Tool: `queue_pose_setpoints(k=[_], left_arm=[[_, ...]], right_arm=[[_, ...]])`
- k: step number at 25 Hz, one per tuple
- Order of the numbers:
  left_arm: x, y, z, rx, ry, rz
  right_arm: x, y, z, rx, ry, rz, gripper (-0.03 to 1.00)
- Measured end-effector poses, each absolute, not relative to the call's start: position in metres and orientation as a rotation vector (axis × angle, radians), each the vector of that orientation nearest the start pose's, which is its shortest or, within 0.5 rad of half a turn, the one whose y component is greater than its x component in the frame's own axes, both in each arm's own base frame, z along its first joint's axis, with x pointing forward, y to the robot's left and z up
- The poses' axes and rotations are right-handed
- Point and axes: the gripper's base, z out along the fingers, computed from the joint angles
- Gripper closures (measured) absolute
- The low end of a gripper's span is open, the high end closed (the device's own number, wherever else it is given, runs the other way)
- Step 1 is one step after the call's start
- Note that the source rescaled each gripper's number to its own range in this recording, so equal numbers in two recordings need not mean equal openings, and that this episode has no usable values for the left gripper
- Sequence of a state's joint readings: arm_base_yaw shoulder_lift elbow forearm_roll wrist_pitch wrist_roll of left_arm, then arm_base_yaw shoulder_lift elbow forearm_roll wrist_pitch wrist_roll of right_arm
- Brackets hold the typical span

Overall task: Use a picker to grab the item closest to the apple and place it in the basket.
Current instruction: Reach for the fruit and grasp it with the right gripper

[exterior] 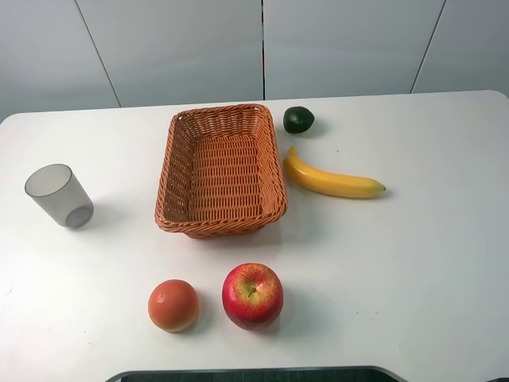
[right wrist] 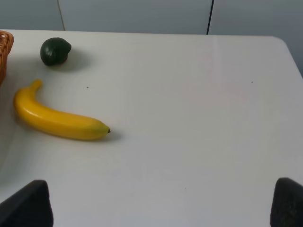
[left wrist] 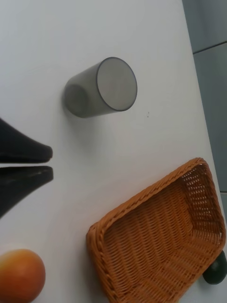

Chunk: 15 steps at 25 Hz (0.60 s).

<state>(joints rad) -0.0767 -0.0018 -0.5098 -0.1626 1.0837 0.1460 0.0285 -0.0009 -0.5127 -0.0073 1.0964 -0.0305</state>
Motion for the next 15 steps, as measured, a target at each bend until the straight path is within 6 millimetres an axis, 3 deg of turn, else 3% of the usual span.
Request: queue_pose_setpoints(k=[15], left_arm=[[-0.0088, -0.0124, 0.2790, 0.236, 2.035, -0.153]], right_arm=[[-0.0080, -0.0008, 0.2779, -0.062, 2.065, -0.011, -0.03]])
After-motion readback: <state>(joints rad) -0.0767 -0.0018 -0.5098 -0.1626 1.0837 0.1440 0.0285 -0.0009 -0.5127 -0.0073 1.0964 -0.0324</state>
